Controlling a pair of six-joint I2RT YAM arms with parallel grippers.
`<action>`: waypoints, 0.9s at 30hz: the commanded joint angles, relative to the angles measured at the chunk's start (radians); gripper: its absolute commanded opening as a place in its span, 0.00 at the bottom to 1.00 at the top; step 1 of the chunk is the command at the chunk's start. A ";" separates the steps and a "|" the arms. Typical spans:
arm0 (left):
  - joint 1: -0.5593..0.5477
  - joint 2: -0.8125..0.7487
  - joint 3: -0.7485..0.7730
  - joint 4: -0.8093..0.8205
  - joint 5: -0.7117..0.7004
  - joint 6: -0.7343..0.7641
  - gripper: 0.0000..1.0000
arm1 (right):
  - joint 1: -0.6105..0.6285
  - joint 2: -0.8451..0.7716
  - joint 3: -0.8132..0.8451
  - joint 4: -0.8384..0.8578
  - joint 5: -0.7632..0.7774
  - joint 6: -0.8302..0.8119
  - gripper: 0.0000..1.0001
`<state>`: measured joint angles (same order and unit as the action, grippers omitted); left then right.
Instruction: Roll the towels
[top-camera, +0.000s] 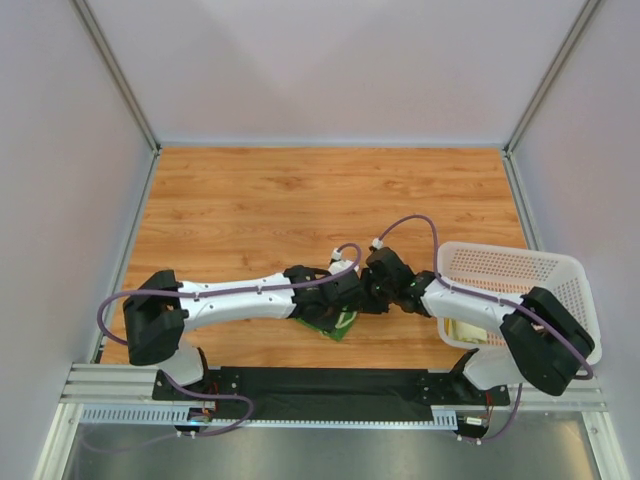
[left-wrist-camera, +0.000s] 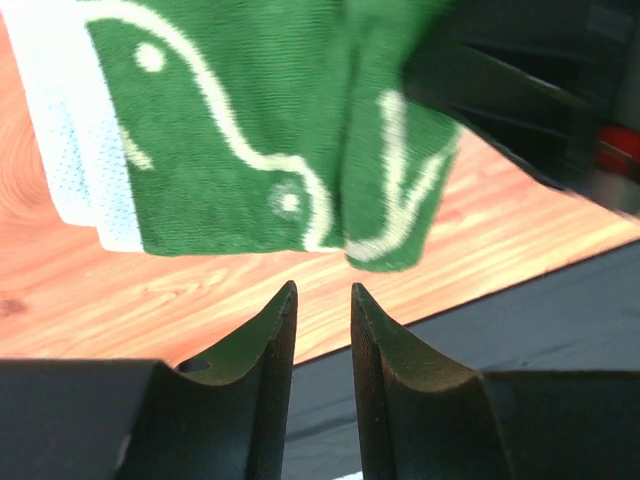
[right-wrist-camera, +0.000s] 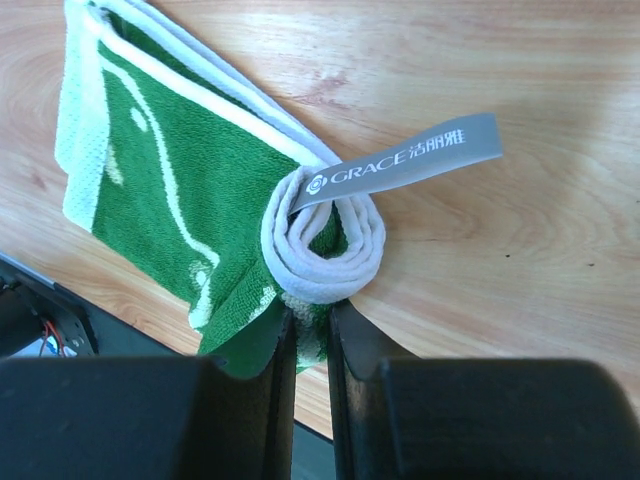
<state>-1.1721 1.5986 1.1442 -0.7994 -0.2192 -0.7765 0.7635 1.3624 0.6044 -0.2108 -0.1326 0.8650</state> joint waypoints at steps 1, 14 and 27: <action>-0.072 -0.002 0.064 -0.008 -0.161 0.042 0.35 | 0.007 0.024 0.034 -0.044 -0.010 -0.014 0.02; -0.187 0.078 0.088 0.140 -0.121 0.143 0.45 | 0.010 0.038 0.058 -0.081 -0.018 -0.024 0.02; -0.222 0.104 0.040 0.193 -0.190 0.160 0.49 | 0.008 0.046 0.078 -0.093 -0.044 -0.031 0.02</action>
<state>-1.3964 1.6855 1.1870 -0.6495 -0.3710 -0.6373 0.7616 1.4048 0.6426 -0.2745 -0.1658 0.8585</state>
